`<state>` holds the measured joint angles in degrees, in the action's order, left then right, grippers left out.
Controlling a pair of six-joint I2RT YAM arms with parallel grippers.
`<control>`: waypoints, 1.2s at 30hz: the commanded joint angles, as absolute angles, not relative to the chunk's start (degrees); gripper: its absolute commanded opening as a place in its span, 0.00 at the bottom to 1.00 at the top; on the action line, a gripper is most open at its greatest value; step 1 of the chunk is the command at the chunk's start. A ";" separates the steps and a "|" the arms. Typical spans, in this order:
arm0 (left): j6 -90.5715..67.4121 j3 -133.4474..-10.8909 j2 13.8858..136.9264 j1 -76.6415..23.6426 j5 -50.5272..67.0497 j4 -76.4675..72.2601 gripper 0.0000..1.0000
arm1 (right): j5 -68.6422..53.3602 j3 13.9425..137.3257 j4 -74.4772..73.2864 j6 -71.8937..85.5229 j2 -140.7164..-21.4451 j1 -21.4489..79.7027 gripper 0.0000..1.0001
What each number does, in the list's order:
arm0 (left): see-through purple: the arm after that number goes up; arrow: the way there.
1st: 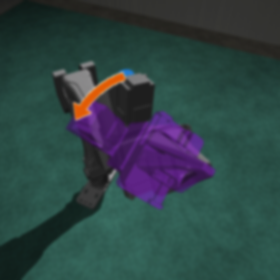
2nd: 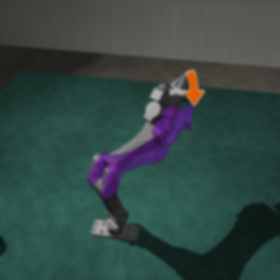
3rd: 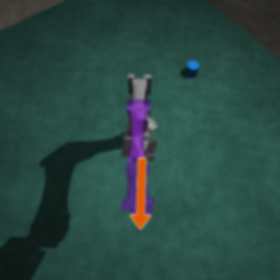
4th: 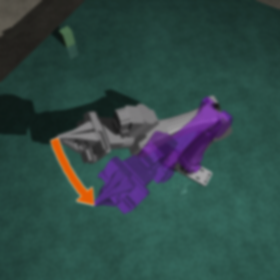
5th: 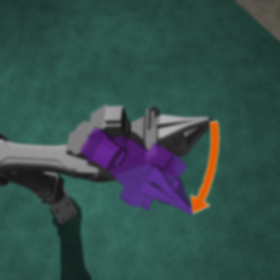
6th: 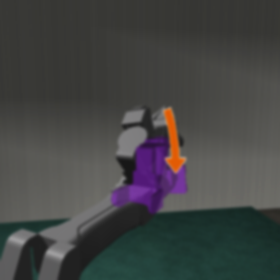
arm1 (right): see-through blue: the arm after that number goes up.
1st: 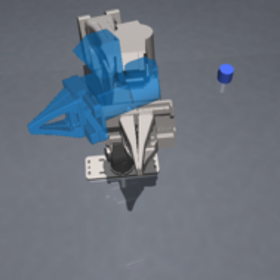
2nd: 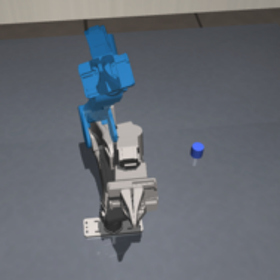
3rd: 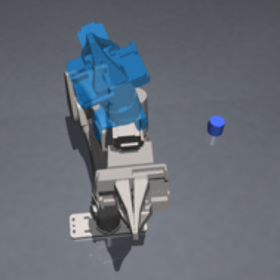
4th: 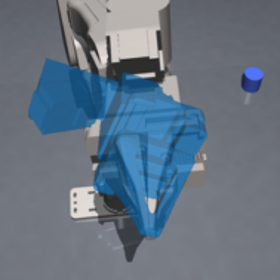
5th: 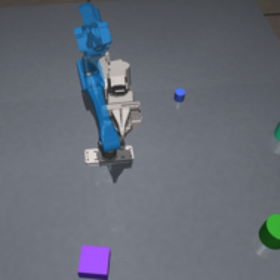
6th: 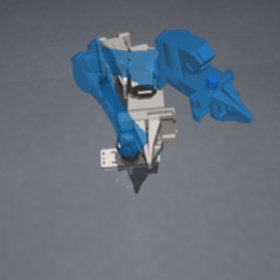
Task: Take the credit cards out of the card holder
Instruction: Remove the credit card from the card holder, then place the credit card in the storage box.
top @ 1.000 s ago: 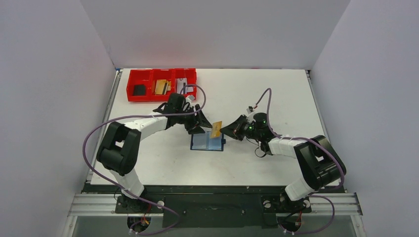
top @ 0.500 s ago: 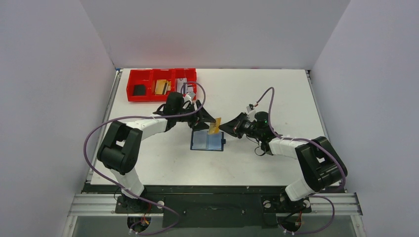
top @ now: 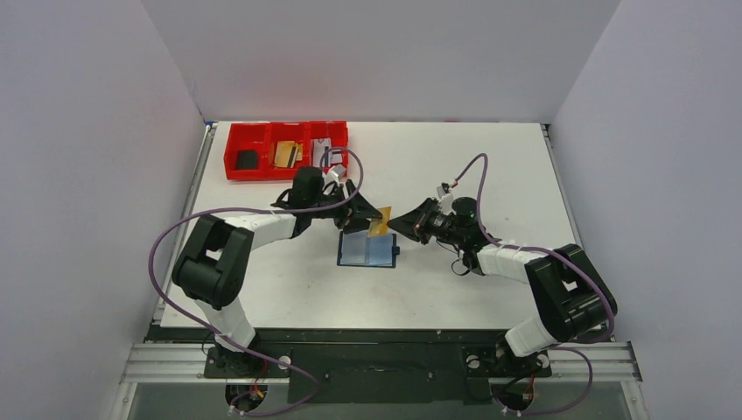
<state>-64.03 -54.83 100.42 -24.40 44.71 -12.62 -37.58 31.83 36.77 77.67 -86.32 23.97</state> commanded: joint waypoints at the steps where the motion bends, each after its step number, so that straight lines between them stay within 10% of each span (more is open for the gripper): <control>1: -71.08 -53.34 101.27 -24.16 48.47 -25.30 0.45 | -38.12 33.92 40.64 77.55 -85.77 24.32 0.00; 9: -72.45 -52.02 100.58 -24.17 48.54 -26.99 0.00 | -37.38 34.14 38.73 75.34 -86.20 24.41 0.00; 11: -71.45 -52.17 100.35 -24.17 48.05 -25.68 0.00 | -36.71 34.90 36.17 73.55 -85.70 24.57 0.00; 18: -62.99 -55.22 97.75 -24.10 42.35 -12.27 0.00 | -28.26 40.05 12.89 60.29 -78.99 25.35 0.56; 36: -26.55 -91.49 100.51 -17.34 -10.17 33.28 0.00 | -17.16 43.62 -7.84 49.48 -72.29 25.29 0.62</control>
<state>-36.07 -84.47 97.45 -19.00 7.14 25.10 -19.77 40.71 -4.25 52.90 -74.50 25.21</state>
